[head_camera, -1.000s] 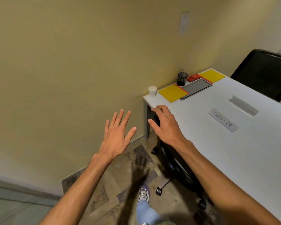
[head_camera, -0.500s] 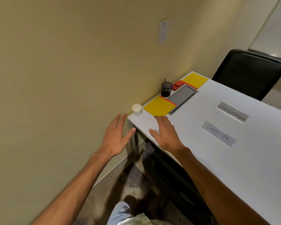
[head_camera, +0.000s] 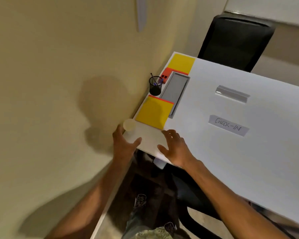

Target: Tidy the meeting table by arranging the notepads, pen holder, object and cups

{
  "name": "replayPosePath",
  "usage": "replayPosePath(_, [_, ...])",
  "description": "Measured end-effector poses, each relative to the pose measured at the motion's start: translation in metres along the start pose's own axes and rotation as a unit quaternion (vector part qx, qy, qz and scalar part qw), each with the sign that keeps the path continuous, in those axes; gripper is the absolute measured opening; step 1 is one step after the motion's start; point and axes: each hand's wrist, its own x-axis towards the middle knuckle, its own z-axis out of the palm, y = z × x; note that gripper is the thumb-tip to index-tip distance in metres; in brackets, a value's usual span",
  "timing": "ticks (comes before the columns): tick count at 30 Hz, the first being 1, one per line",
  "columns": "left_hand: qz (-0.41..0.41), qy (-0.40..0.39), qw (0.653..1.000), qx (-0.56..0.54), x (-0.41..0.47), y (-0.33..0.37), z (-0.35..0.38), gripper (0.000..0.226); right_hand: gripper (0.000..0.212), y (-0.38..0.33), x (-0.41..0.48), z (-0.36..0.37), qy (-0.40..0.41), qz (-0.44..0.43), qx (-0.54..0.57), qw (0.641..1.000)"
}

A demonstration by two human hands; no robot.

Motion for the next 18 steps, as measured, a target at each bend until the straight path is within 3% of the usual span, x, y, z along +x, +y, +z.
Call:
replayPosePath(7, [-0.052,0.007,0.999,0.008,0.078,-0.042,0.039,0.114,0.063,-0.008,0.030,0.026,-0.028,0.069,0.010,0.997])
replayPosePath(18, [-0.075,0.065,0.986,0.136,0.116,-0.062,0.088,0.100,0.062,-0.017,0.037,0.048,-0.052,0.124,0.048,0.990])
